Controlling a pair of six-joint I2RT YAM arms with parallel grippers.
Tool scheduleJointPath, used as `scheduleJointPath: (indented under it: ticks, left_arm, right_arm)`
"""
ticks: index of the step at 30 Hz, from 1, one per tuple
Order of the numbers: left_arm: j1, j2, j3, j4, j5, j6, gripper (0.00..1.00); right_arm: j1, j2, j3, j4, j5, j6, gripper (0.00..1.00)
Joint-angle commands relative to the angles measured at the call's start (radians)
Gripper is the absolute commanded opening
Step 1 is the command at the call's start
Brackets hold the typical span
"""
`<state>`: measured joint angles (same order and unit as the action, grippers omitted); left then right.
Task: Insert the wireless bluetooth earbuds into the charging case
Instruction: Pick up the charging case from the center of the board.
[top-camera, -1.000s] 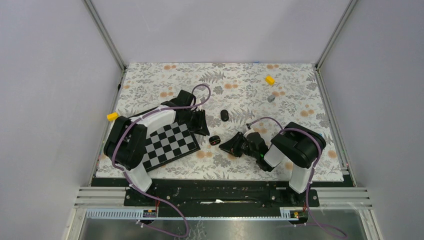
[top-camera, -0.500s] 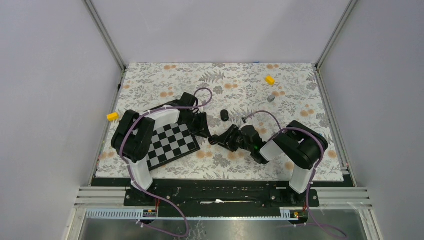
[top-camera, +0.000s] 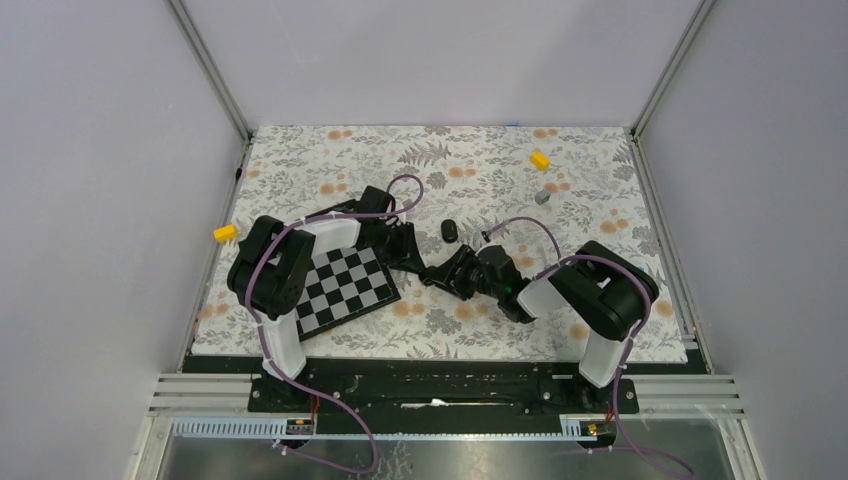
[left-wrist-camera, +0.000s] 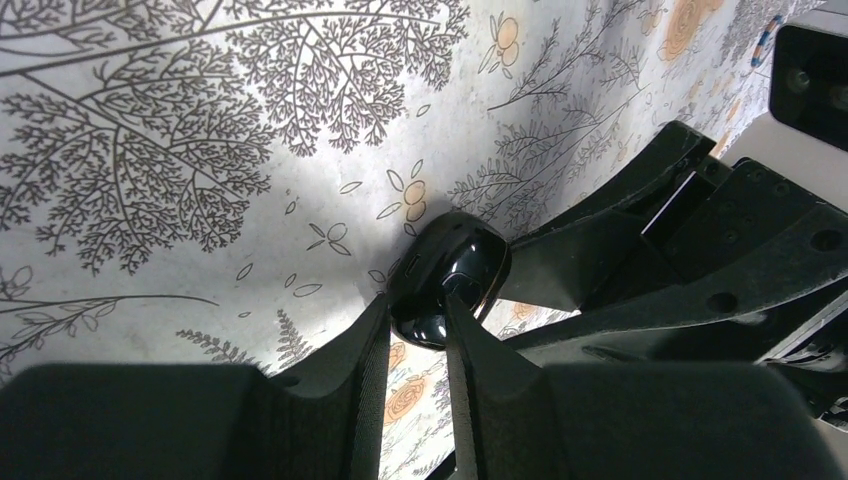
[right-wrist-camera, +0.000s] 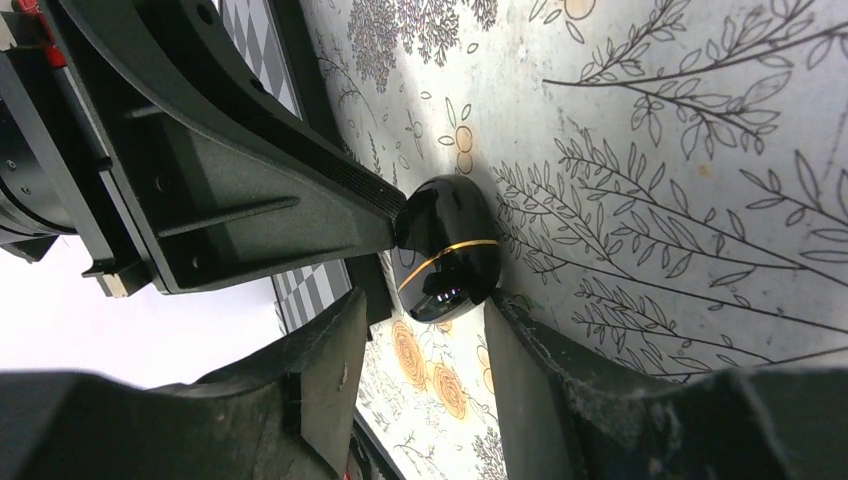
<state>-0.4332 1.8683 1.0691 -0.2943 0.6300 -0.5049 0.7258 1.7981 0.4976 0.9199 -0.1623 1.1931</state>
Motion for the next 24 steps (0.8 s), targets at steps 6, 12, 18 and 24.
scheduleJointPath:
  ticks: [6, 12, 18, 24]
  left_arm:
    - [-0.001, 0.009, -0.021, 0.078, 0.073, -0.029, 0.27]
    - [0.000, 0.002, -0.025, 0.079, 0.091, -0.033, 0.26]
    - [0.001, -0.012, -0.029, 0.078, 0.099, -0.040, 0.26]
    - [0.004, -0.038, -0.020, 0.066, 0.097, -0.036, 0.26]
  right_arm:
    - [0.001, 0.033, 0.040, -0.065, 0.053, -0.027, 0.52]
    - [0.000, 0.041, 0.037, -0.057, 0.064, -0.022, 0.43]
    - [-0.001, 0.059, 0.025, -0.021, 0.054, -0.015, 0.18]
    - [-0.001, 0.019, -0.001, -0.008, 0.053, -0.027, 0.13]
